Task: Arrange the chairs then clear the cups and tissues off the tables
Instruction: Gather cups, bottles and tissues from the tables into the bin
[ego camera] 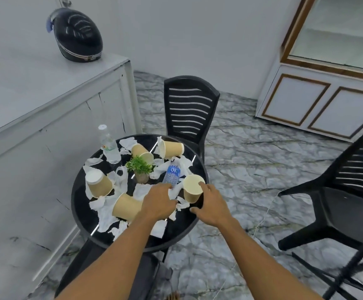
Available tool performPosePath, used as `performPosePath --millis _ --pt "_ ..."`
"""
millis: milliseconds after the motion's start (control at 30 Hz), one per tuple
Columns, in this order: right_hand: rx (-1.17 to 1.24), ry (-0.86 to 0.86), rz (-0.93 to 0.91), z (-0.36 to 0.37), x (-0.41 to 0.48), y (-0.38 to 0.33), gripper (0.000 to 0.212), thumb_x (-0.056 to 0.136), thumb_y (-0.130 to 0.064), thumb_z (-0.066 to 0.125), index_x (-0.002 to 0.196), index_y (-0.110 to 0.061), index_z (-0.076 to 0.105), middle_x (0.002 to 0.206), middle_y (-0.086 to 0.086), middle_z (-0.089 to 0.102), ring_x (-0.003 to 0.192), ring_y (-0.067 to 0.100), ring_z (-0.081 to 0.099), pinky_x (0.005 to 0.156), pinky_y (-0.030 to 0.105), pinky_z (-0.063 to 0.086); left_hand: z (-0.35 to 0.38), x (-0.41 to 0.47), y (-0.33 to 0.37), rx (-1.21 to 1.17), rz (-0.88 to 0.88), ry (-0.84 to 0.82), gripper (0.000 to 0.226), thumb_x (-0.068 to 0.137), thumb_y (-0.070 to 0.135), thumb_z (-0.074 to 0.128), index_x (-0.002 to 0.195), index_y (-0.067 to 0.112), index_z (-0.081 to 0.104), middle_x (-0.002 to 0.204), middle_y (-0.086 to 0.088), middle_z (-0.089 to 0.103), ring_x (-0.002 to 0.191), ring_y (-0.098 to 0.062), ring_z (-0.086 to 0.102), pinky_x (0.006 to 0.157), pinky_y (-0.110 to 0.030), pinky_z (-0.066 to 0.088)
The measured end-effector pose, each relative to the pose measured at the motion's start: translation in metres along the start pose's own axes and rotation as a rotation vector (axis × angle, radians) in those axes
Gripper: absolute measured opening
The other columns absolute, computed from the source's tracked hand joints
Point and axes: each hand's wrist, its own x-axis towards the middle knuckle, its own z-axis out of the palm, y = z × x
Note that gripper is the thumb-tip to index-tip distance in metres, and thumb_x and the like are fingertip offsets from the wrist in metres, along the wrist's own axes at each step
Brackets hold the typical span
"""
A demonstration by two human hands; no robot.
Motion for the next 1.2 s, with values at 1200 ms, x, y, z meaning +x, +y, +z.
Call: performPosePath --millis 1200 --pt "0.773 -0.02 -0.488 -0.021 0.189 -0.021 0.084 0.059 -0.029 0.094 0.125 -0.031 0.042 0.118 -0.025 0.052 0.11 0.002 0.056 0.083 0.033 0.055 0.036 0.078 0.037 -0.319 -0.645 0.775 0.07 0.078 0.052 0.072 0.14 0.035 0.043 0.12 0.008 0.064 0.109 -0.015 0.057 0.093 -0.043 0.051"
